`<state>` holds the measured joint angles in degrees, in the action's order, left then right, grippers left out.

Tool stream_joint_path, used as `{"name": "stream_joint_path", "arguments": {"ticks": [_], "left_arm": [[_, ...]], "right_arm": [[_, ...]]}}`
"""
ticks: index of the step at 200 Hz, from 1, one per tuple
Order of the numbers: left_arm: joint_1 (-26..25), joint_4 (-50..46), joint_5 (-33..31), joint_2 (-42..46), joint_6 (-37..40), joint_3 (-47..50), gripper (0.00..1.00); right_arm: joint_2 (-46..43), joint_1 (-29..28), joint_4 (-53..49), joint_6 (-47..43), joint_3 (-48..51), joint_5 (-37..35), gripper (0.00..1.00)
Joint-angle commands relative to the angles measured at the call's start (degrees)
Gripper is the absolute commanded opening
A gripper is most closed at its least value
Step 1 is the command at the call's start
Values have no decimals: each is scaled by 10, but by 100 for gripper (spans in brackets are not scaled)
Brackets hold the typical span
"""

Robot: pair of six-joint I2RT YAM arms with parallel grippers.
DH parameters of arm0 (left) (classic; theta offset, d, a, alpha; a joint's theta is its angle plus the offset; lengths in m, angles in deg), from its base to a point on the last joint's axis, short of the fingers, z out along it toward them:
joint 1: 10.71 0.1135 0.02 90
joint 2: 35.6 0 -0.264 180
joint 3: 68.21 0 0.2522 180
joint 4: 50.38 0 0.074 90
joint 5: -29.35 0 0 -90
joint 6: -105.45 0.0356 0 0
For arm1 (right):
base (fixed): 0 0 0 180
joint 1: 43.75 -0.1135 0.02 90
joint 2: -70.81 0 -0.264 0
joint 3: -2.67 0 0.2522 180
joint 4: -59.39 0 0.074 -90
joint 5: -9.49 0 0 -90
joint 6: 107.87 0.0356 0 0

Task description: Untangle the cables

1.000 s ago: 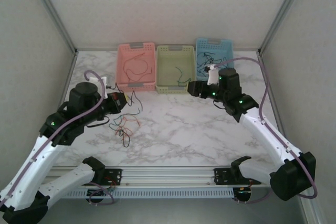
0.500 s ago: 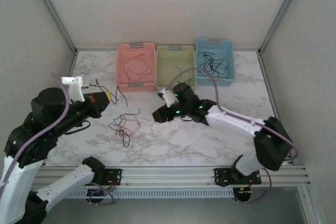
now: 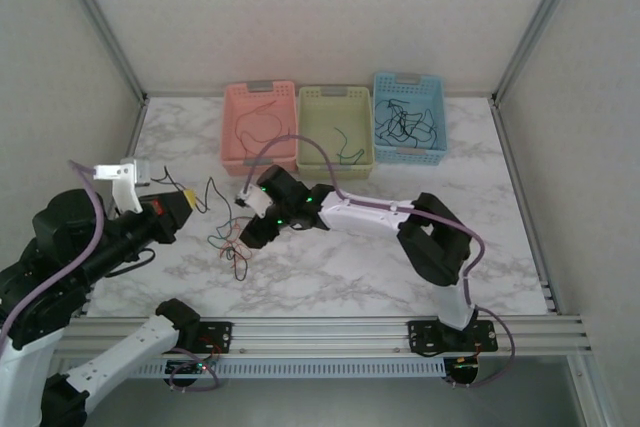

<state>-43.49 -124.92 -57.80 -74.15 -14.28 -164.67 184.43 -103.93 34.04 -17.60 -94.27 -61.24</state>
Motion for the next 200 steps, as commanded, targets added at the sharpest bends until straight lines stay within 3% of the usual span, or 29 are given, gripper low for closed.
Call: {"name": "stream_joint_path", "arguments": {"ticks": [1,45,100,112,142,160,200], "left_arm": [[4,-19,-7,14,6,-6,0],[4,-20,-10,24,8,7,0],[4,-17,-14,30,7,24,0],[4,-15,-14,30,7,25,0],[4,-17,-16,31,6,21,0],[4,-20,-17,33,6,21,0],[4,-22,-21,38,6,23,0]], "right_arm": [[38,-5,-36,-38,-60,-21,60],[101,-5,-81,-54,-121,-12,59],[121,-6,-74,-53,-119,-30,53],[131,-6,-82,-53,-130,-34,47],[125,-6,-91,-50,-140,-39,14],[92,-6,-90,-44,-132,-51,0],[-46,-1,-70,-34,-76,-82,0]]}}
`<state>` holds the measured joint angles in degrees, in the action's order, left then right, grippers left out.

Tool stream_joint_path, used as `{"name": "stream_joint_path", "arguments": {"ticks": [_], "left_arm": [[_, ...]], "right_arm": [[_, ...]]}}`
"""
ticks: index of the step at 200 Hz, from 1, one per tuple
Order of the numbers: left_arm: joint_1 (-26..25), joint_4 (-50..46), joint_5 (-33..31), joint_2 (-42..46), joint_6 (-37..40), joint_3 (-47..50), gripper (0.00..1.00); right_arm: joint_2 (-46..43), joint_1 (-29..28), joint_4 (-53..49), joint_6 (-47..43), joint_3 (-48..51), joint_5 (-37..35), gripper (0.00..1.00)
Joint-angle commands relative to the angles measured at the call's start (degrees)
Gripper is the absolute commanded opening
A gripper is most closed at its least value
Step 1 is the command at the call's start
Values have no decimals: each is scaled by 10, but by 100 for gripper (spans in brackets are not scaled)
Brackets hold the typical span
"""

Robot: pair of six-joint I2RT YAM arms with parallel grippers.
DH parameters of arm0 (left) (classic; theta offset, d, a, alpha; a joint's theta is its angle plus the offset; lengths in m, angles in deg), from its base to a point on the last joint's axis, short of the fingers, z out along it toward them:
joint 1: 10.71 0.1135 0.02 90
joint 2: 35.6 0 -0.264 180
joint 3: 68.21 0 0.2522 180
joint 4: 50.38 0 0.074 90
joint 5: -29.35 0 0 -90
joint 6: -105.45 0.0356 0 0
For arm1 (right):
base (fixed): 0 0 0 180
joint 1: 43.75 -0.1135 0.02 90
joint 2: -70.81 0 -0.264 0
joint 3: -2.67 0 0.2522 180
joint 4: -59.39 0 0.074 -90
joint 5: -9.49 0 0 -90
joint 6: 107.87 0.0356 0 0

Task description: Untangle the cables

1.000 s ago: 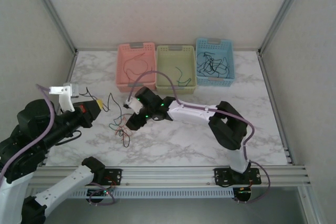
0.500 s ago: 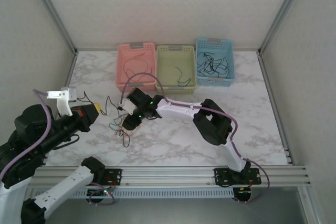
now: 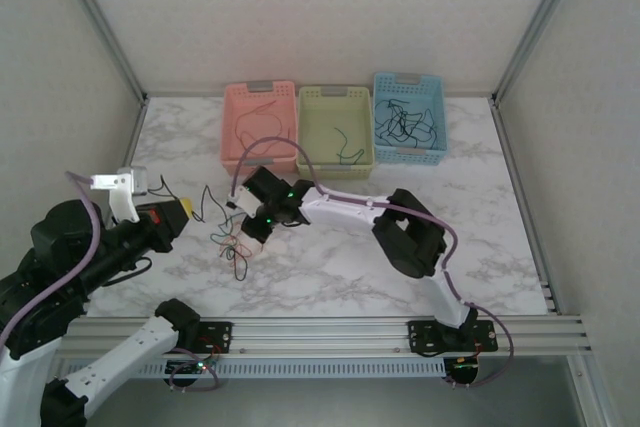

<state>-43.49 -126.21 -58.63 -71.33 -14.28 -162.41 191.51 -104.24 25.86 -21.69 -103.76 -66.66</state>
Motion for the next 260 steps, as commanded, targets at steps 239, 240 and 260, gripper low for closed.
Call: {"name": "stream_joint_path", "arguments": {"ticks": [239,240,260], "left_arm": [[4,57,9,12,-11,100,0],[4,59,9,12,-11,101,0],[4,77,14,-3,-15,106,0]], "right_arm": [[-415,88,80,188,282,-100,0],[-415,88,80,189,282,-102,0],[-423,91,82,191,298,-121,0]]}}
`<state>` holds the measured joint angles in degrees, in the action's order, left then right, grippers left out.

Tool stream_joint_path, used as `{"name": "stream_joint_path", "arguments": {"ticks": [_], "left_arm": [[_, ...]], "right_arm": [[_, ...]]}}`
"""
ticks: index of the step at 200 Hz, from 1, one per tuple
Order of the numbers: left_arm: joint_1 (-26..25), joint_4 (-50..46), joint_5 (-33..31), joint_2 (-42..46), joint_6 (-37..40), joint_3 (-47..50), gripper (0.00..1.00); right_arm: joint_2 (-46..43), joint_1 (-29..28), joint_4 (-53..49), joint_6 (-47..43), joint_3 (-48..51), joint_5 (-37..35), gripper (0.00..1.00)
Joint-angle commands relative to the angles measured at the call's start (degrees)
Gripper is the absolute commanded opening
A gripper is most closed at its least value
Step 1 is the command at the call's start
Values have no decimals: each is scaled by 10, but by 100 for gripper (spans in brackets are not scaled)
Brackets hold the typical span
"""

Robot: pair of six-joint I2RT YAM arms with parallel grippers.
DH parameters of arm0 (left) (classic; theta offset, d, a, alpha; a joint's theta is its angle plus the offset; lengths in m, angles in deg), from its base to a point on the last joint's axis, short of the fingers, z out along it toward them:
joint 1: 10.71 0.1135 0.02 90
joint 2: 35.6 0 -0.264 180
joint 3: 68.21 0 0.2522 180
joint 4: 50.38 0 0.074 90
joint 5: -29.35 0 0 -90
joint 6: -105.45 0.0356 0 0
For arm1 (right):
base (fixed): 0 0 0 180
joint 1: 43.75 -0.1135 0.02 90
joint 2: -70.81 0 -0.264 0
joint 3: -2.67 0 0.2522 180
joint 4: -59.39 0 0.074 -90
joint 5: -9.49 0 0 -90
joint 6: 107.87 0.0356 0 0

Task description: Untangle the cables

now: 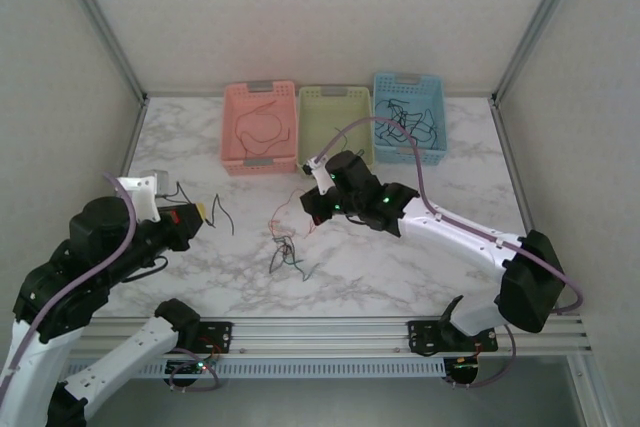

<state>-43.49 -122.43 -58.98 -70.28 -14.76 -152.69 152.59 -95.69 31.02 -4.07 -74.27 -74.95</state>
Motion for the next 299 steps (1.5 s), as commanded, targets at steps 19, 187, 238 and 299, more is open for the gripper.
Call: {"name": "stream_joint_path", "arguments": {"ticks": [19,187,238,299], "left_arm": [[4,65,29,-29,-11,10,0],[-34,345,248,-809,-37,-578,0],[-59,352,285,-1134,-112,-978,0],[-65,475,250,-1209,-150,-920,0]], "right_arm": [[-48,7,33,19,29,-57,0],[-334,60,-135,94,209,-181,0],[-358,60,-181,85,202,-193,0],[-347,60,-212,71,179,-196,0]]}}
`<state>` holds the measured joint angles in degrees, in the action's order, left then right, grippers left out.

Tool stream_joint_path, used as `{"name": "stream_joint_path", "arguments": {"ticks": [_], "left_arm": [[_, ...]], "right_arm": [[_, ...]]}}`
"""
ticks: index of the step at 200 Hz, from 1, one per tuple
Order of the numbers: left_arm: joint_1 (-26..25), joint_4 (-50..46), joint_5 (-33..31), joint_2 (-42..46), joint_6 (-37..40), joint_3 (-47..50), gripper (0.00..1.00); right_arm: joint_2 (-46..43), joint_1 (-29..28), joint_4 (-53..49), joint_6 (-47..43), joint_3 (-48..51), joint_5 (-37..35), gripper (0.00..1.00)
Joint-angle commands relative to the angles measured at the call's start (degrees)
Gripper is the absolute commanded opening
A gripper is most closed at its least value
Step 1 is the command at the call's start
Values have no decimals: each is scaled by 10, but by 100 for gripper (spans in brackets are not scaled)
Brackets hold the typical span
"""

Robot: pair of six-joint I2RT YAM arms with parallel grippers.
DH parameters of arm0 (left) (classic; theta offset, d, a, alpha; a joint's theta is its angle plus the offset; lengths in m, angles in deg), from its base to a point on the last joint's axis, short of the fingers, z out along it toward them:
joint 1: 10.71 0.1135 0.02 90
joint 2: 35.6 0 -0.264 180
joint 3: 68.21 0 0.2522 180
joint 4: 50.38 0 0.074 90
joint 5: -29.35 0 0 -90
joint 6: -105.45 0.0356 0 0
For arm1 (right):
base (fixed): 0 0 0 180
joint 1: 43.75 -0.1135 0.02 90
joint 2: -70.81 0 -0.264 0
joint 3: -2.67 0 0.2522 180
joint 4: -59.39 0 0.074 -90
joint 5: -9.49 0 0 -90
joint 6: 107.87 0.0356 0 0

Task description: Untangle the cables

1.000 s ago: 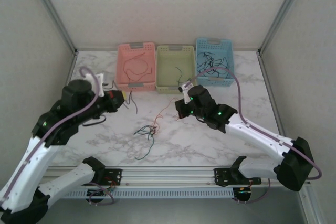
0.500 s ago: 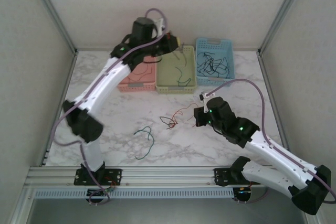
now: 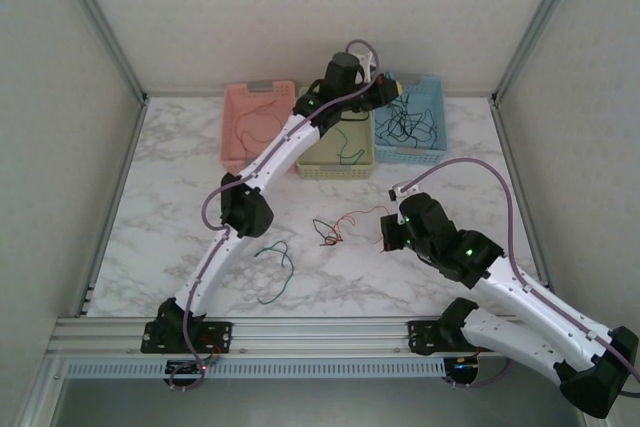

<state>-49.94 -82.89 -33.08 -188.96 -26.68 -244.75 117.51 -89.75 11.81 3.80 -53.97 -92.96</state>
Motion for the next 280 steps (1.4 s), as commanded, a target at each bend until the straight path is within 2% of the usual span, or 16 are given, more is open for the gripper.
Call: {"name": "stream_joint_path", "arguments": {"ticks": [1,23,76,82,93,110,127,146,176,204,245,280], "left_arm": [[-1,81,-10,-23,-32,1,0],[-2,106,-9,-55,-48,1,0],[-22,84,-21,-83,-4,1,1],[-24,81,-22,-85,-1,1,10],[-26,74,-23,-90,0,1,34],[-27,60,-20,-95,5,1,51],[-28,38,4,-94,15,-3,78],[-31,-49,-3,-64,74,-15,99],[-27,-151,-54,22,169,7,100],[-8,-174,-52,92,181,36,100],[-6,-202,-27,158,209,35,100],[-4,-285,-50,222,248,38,98]], "right_arm": [[4,1,-19,-8,-24,-16,0],[8,1,-17,-4,-28,-13,0],[20,1,-20,1,-39,-10,0],[20,1,-18,3,-39,-9,0],[20,0,-14,5,-40,-6,0],[26,1,-12,5,-43,-4,0],[35,1,-13,1,-49,-5,0],[41,1,-14,-8,-58,-7,0],[40,0,-5,-13,-56,-12,0],[26,1,4,-10,-53,-12,0],[10,1,2,-14,-55,-16,0],[-2,1,9,-12,-60,-19,0]]}}
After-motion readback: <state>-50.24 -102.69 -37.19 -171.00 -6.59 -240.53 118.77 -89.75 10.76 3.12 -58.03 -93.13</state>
